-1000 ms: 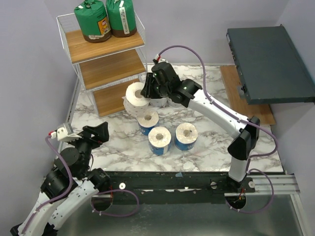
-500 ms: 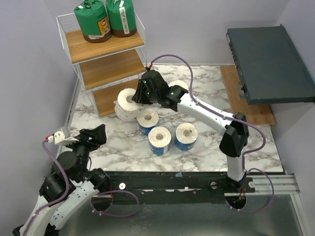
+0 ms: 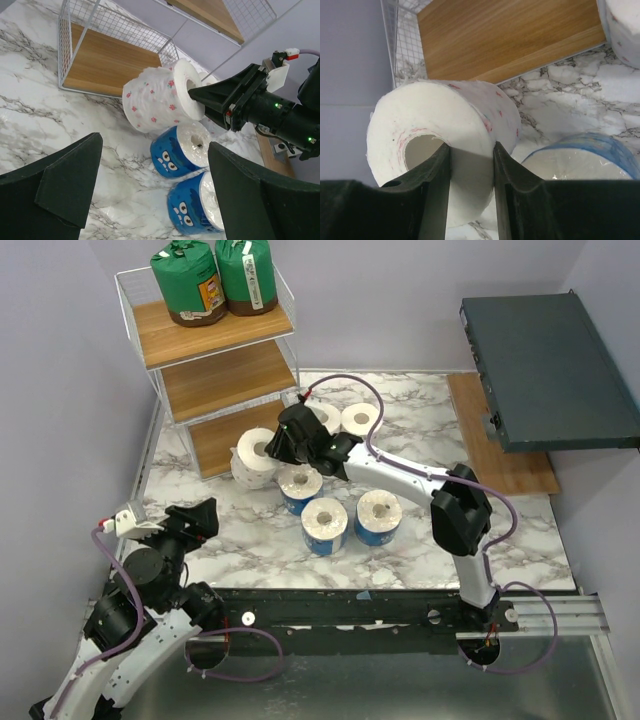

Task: Place and organize the paper towels onto the shelf
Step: Place the paper towel on the shelf.

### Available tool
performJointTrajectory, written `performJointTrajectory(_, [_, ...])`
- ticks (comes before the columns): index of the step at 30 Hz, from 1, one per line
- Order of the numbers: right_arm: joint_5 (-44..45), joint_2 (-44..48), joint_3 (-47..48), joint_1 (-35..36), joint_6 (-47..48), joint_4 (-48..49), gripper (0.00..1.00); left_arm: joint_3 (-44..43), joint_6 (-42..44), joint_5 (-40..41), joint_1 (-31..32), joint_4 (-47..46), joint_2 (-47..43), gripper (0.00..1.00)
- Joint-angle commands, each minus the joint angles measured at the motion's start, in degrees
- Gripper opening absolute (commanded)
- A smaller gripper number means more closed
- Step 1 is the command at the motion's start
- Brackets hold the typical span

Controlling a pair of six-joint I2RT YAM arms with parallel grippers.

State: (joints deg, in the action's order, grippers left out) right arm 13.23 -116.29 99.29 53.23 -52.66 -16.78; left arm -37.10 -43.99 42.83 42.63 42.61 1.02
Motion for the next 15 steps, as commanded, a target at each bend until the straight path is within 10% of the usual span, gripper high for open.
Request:
performJointTrajectory(1, [5.1, -2.9, 4.6, 0.1, -1.7, 4.7, 0.36, 0.7, -1.1, -0.9, 0.2, 1.0, -0.7, 0.89])
performJointTrajectory(15, [11.1, -8.2, 9.4, -2.4, -1.6, 3.6, 0.36, 3.6, -4.8, -4.5, 0.2, 1.0, -0.2, 0.89])
